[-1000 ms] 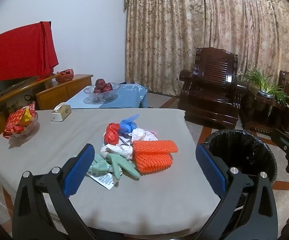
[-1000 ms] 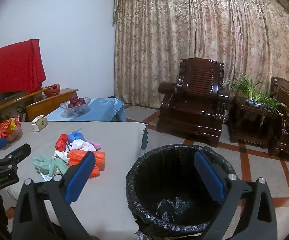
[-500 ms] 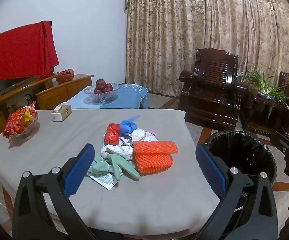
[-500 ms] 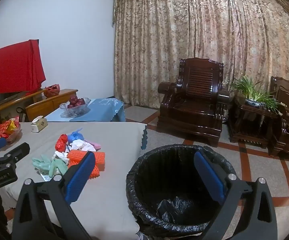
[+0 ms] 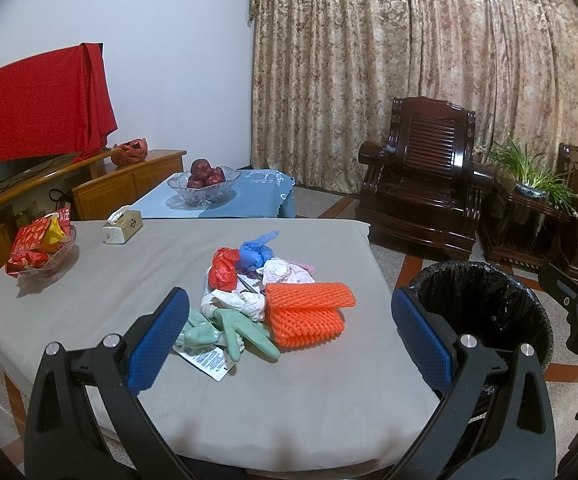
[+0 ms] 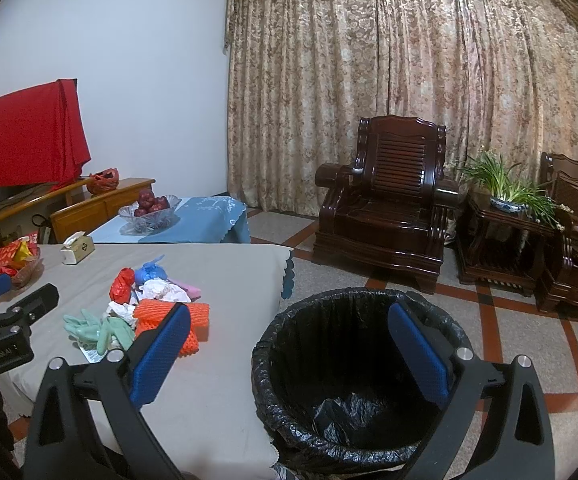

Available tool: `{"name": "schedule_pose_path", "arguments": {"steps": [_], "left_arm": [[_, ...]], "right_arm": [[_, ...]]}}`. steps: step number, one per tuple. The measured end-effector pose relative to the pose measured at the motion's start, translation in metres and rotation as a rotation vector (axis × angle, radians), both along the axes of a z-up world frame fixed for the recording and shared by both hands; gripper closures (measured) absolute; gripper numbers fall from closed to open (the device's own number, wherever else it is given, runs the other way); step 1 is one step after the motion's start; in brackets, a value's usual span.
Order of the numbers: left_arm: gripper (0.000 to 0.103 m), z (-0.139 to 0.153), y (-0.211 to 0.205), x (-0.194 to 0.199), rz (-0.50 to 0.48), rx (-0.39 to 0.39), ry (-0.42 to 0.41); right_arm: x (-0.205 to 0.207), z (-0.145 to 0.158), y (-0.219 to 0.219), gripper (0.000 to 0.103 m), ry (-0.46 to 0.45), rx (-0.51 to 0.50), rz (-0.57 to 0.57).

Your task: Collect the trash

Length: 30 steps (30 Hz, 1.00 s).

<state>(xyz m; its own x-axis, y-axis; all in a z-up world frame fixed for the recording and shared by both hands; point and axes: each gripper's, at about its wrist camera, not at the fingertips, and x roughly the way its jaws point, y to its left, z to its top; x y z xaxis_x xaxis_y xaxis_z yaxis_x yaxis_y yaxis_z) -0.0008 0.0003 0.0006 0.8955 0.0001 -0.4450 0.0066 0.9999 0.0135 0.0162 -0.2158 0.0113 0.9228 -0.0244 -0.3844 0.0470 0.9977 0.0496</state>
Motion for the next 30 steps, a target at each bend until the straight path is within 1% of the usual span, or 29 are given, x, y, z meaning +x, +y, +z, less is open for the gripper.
{"name": "schedule_pose_path", "arguments": {"steps": [9,10,30], "left_arm": [[0.005,0.0098,-0.0045,-0.0015,0.000,0.001,-0.001],[0.005,0.0065,-0.0029,-0.0011,0.000,0.001,-0.002],[0.005,0.0086,-0.0036,-0.0018,0.001,-0.001,-0.002]], "right_arm": [[0.0004,-0.0005,0.0006,0.006,-0.001,0.001,0.000],[0.0004,-0.0006,0.0007,0.006,-0.001,0.001,-0.001],[0.0005,-0.0010,0.0004,0.006,0.002,0.000,-0.001]]}}
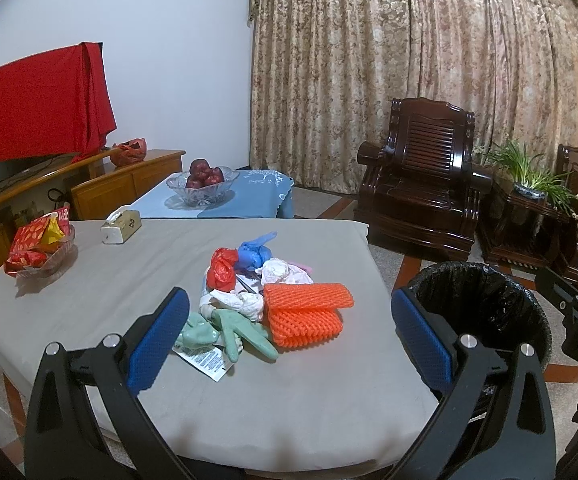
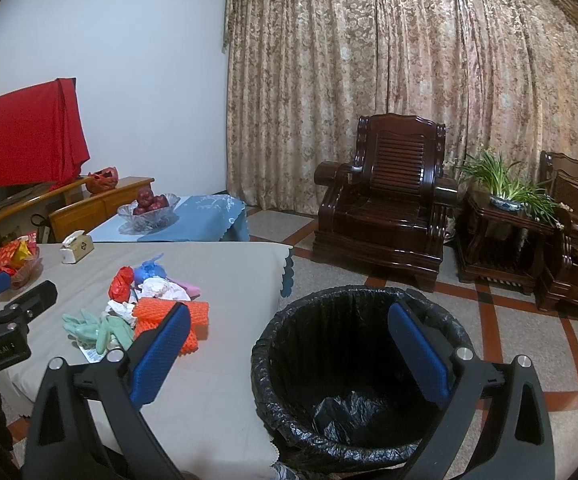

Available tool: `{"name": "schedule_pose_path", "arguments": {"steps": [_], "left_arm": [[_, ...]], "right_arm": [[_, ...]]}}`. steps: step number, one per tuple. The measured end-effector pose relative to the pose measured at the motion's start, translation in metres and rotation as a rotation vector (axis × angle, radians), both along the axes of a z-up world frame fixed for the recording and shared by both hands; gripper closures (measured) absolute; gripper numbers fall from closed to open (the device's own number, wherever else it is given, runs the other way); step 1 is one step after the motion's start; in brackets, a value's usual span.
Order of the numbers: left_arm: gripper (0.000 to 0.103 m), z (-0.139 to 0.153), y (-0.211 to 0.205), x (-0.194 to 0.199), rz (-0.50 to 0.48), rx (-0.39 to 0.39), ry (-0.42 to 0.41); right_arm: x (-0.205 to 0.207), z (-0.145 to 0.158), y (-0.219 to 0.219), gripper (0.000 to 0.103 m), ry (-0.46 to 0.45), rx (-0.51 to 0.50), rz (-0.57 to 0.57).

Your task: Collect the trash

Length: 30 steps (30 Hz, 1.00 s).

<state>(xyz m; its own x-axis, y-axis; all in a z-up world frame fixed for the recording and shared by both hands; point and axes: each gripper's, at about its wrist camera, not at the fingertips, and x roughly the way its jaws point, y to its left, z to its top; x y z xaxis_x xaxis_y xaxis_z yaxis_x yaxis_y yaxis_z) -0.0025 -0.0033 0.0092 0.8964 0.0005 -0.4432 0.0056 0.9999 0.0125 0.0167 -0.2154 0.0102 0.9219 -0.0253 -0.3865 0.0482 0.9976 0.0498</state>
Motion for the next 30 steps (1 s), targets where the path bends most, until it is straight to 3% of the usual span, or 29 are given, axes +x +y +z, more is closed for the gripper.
{"name": "schedule_pose_path", "arguments": {"steps": [25,30], "left_arm": [[0.005,0.018,-0.005,-0.005,0.002,-0.007,0.002],[0.005,0.003,0.006,0.004,0.010,-0.013,0.007]], "right_arm": [[0.001,-0.008,-0.002,0.006,0.002,-0.003,0.002],[0.007,-0.009,0.004,0.006,0.008,-0.008,0.022]]}}
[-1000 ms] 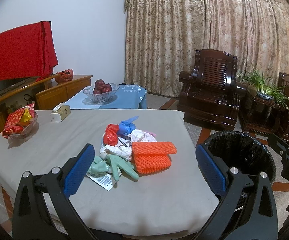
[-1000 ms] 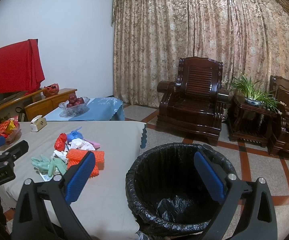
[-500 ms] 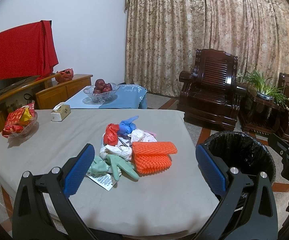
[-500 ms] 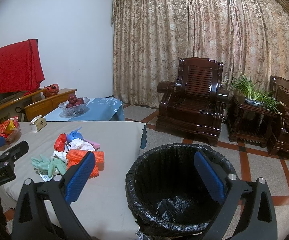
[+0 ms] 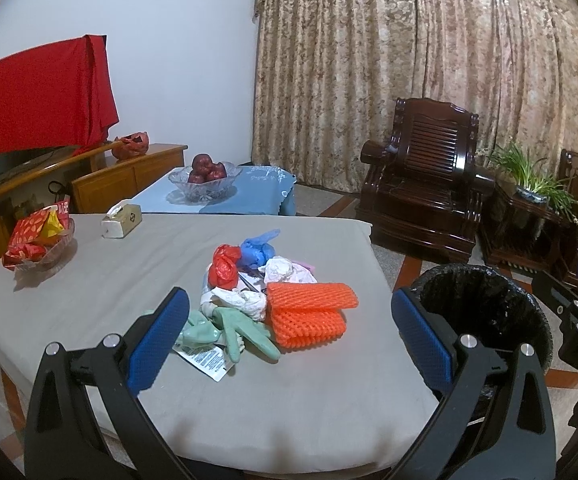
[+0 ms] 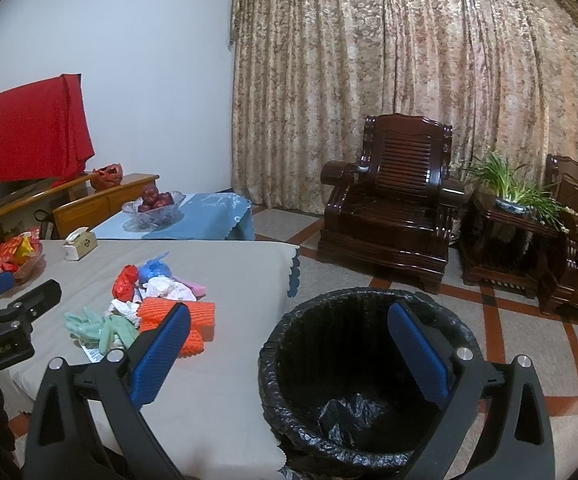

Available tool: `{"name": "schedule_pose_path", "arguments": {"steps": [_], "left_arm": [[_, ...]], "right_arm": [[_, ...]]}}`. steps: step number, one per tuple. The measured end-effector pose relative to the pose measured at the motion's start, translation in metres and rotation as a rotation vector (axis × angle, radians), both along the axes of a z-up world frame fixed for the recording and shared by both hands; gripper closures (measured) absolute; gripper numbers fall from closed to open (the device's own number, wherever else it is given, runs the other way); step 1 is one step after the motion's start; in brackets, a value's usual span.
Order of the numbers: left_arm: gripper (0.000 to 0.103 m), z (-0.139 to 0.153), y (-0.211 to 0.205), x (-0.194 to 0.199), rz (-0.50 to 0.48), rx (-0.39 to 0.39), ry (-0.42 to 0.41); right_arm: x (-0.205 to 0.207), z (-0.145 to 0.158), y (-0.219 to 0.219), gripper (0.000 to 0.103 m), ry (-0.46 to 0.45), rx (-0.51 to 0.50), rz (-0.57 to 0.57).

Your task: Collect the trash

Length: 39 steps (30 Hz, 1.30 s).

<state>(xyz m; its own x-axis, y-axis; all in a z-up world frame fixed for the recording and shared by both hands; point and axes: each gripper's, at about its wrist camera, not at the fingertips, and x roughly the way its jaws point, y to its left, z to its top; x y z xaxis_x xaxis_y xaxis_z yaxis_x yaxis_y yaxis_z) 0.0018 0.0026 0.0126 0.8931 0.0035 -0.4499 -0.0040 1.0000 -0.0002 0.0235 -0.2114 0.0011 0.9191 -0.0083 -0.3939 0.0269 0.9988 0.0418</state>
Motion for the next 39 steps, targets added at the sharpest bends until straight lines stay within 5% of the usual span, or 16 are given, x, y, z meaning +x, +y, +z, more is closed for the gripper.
{"name": "schedule_pose_path", "arguments": {"steps": [17,25,32,39], "left_arm": [[0.005,-0.051,0.113,0.049,0.245,0.031,0.032],[0.006,-0.079,0.136,0.088,0.266,0.037,0.093],[0.016,-0.095,0.135,0.119,0.250,0.045,0.134],[0.019,-0.107,0.133,0.140,0.234,0.035,0.159]], "right_arm": [[0.085,-0.043,0.083,0.013,0.071,0.011,0.198],[0.152,-0.090,0.125,0.017,0.159,-0.013,0.248],[0.195,-0.122,0.144,0.021,0.255,-0.032,0.288],[0.212,-0.147,0.149,0.045,0.346,-0.013,0.343]]}}
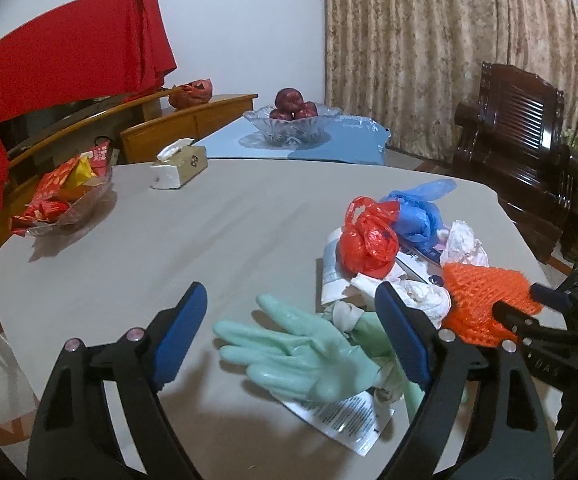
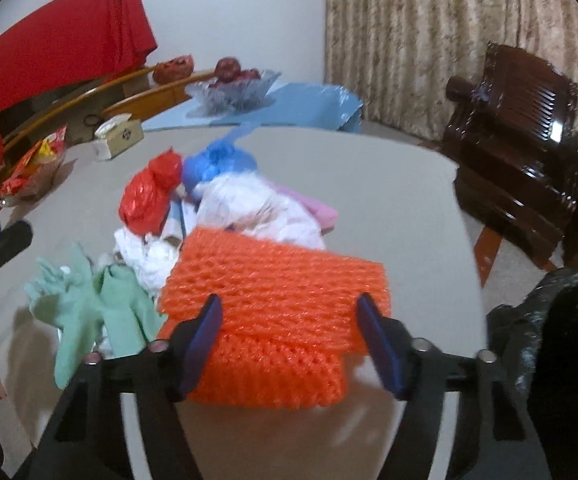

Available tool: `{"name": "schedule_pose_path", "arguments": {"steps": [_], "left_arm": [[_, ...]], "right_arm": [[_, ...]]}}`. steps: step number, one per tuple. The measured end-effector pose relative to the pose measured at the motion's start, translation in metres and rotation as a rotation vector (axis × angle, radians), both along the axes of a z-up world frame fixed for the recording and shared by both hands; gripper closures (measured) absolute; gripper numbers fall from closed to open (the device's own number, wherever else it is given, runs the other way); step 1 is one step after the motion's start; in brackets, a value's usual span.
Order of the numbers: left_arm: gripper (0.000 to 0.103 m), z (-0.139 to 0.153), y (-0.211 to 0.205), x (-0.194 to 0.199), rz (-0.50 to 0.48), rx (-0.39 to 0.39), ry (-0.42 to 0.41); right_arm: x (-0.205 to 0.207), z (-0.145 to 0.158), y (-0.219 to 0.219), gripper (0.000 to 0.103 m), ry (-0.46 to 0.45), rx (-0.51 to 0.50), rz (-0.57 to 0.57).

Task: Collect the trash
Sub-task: 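Grasp an orange foam net with the right tool while the left tool grasps another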

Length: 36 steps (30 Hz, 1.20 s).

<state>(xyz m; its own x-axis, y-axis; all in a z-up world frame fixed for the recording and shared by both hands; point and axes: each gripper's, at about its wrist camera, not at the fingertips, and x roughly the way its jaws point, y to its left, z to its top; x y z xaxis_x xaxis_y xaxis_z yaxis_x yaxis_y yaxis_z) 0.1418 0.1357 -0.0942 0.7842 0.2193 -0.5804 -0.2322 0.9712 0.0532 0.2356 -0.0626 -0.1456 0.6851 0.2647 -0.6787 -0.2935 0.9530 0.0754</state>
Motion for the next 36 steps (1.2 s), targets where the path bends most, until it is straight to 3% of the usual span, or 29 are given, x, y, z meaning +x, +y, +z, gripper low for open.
{"name": "schedule_pose_path", "arguments": {"steps": [2,6,9,16,17,19,20,24,26,28,29,31,32,34,36], "left_arm": [[0.019,-0.002,-0.004,0.003,-0.006,0.002,0.005],[0.019,-0.005,-0.007,0.007,-0.017,-0.005,0.011],[0.019,-0.004,-0.011,0.008,-0.027,-0.008,0.007],[0.019,-0.001,-0.025,0.007,-0.055,-0.008,0.003],[0.019,-0.001,-0.026,0.007,-0.056,-0.010,0.004],[0.019,-0.001,-0.027,0.006,-0.057,-0.011,0.004],[0.019,-0.001,-0.027,0.006,-0.056,-0.009,0.003],[0.019,-0.002,-0.026,0.006,-0.042,-0.011,0.007],[0.019,-0.002,-0.025,0.006,-0.036,-0.013,0.008],[0.019,-0.002,-0.021,0.007,-0.036,-0.014,0.010],[0.019,-0.002,-0.021,0.008,-0.037,-0.013,0.011],[0.019,-0.002,-0.021,0.008,-0.038,-0.015,0.011],[0.019,-0.001,-0.020,0.009,-0.039,-0.016,0.012],[0.019,-0.001,-0.019,0.009,-0.041,-0.019,0.013],[0.019,-0.001,-0.020,0.010,-0.045,-0.023,0.015]], "right_arm": [[0.000,-0.003,0.000,0.053,0.006,0.016,0.014],[0.001,0.002,-0.002,0.093,0.000,0.053,0.054],[-0.001,0.008,-0.005,0.103,-0.001,0.074,0.087],[-0.013,0.026,-0.010,0.102,-0.047,0.090,0.101],[-0.013,0.026,-0.008,0.095,-0.043,0.085,0.102],[-0.010,0.024,-0.005,0.061,-0.033,0.085,0.106],[-0.009,0.023,-0.005,0.038,-0.034,0.084,0.097],[-0.002,0.011,0.004,0.027,0.000,0.080,0.092],[0.003,0.003,0.008,0.026,0.024,0.062,0.088],[0.007,-0.001,0.010,0.037,0.034,0.047,0.091],[0.008,-0.001,0.009,0.050,0.033,0.061,0.093],[0.009,0.002,0.005,0.061,0.037,0.082,0.093],[0.010,0.005,0.001,0.072,0.040,0.106,0.100],[0.010,0.009,-0.005,0.076,0.043,0.137,0.098],[0.007,0.017,-0.011,0.088,0.017,0.154,0.093]]}}
